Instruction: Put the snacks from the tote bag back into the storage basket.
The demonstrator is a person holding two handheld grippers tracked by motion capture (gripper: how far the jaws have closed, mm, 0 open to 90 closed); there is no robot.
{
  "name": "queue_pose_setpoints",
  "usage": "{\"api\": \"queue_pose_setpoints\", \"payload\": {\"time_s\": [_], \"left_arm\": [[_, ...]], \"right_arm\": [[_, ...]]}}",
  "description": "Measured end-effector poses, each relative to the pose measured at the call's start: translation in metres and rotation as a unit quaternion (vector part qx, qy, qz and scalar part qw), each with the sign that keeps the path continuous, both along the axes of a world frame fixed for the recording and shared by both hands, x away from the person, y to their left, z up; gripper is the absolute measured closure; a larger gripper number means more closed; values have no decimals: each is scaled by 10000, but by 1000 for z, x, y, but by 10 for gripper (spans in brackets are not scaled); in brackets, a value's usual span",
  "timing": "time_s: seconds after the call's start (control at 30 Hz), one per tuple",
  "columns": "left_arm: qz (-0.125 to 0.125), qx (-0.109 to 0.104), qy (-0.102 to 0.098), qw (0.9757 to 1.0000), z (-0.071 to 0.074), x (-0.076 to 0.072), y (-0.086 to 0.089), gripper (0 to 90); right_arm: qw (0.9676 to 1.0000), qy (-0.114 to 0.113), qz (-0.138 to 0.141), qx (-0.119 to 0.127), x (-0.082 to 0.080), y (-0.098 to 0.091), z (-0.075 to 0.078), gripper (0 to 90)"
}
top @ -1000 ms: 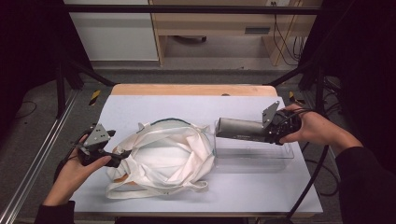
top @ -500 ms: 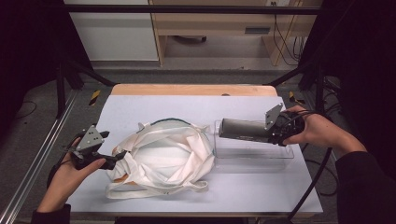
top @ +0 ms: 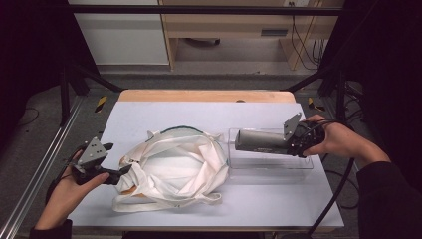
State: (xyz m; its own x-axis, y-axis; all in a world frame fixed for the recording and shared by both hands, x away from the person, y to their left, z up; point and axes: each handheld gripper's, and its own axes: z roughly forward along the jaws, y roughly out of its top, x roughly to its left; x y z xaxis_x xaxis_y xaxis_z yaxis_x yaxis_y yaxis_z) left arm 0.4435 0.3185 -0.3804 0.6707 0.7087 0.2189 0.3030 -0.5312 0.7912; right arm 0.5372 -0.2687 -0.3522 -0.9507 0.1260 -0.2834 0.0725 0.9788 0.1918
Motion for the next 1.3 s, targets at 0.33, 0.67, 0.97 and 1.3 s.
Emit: {"api": "queue_pose_setpoints", "payload": {"time_s": [0.33, 0.67, 0.97, 1.3], "left_arm": [[26, 10, 62, 10000, -5, 1, 1, 70], [35, 33, 74, 10000, -6, 0, 1, 70], [6, 58, 71, 10000, -6, -1, 0, 70], [-3, 60, 84, 9999, -6, -1, -1, 70]], "right_arm": [[9998, 102, 139, -110, 6, 4, -5, 429], [9998, 144, 113, -125, 8, 3, -12, 429], [9994, 222, 128, -217, 9, 3, -17, 429], [9985, 330, 314, -306, 12, 12, -27, 429]]}}
